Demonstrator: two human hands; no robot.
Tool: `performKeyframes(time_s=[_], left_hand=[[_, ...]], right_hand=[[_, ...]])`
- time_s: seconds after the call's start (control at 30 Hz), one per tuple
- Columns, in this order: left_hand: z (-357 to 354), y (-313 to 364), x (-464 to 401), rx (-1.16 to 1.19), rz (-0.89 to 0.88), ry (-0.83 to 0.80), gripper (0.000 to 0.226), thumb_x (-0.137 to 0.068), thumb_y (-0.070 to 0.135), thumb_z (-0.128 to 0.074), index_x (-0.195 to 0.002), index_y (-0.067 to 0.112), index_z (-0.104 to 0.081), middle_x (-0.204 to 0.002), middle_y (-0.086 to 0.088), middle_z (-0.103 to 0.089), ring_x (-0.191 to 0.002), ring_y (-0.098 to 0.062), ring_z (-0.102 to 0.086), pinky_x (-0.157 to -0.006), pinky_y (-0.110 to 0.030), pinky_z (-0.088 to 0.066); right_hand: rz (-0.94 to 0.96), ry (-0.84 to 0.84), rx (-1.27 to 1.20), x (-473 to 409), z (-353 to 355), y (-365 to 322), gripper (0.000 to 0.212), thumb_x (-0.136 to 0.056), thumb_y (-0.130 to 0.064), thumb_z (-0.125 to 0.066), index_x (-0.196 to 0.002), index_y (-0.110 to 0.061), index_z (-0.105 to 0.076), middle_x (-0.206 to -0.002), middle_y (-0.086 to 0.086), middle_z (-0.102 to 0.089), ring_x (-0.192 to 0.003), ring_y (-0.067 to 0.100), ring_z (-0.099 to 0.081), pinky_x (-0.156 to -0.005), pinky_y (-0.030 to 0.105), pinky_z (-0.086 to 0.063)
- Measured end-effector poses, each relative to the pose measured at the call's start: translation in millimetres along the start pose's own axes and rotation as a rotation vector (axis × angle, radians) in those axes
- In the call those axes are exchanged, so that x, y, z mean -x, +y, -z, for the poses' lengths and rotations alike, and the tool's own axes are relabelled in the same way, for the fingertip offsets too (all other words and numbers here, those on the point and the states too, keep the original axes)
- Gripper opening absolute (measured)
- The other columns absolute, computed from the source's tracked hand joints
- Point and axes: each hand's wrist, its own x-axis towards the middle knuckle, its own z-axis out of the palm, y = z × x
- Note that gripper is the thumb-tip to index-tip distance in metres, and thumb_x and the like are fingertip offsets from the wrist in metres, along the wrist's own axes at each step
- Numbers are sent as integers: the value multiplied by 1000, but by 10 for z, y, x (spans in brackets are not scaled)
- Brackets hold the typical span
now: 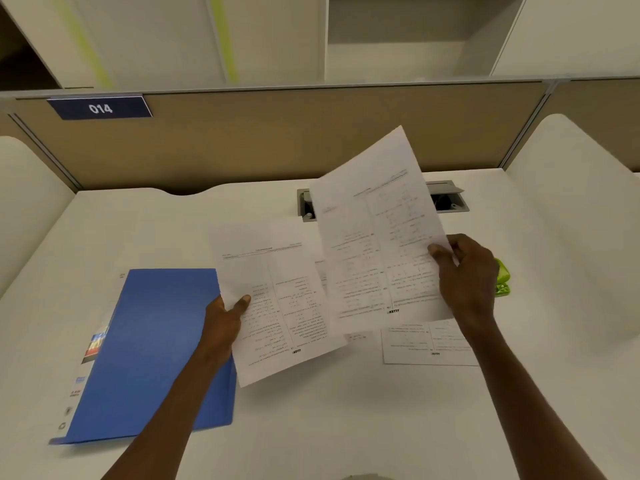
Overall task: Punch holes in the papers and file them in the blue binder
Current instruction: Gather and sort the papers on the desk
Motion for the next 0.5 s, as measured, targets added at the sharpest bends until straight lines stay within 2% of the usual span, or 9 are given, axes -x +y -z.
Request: performKeyframes(time_s=[0.1, 0.27, 0.4, 0.5], left_hand=[[-83, 52, 26, 26, 15, -40, 26, -89, 23, -65, -114, 20, -65, -108, -2, -72, -99, -20, -68, -88, -39, -54], [-337, 187, 128, 67, 31, -160, 25, -88, 25, -66, -112, 19, -67, -103, 1, -75, -93, -14, -71, -73, -27, -59], [-506, 285, 219, 14, 41, -275, 21, -89, 22, -66, -109, 18, -70, -99, -7, -75, -92, -23, -72, -67, -30, -59], [-559, 353, 272, 14, 45, -325, 17, -88, 19, -65, -105, 19, -72, -96, -10, -75, -89, -27, -72, -65, -32, -58]], right_hand=[[-131, -128, -118, 44, -92, -32, 15, -86, -23, -68, -92, -9, -69, -87, 0, -73, -75, 13, -70, -65, 27, -56], [-238, -262, -158, 268, -379, 42, 17, -87, -27, -67, -99, -15, -70, -91, -3, -73, -80, 12, -70, -71, 29, -58], [-282, -297, -136, 425, -551, 112, 19, -87, -30, -66, -102, -18, -68, -95, -8, -70, -82, 6, -65, -72, 24, -54], [-327, -353, -169, 456, -571, 145, 27, -87, -30, -67, -112, -19, -63, -103, -7, -70, -88, 10, -67, -78, 31, -58]])
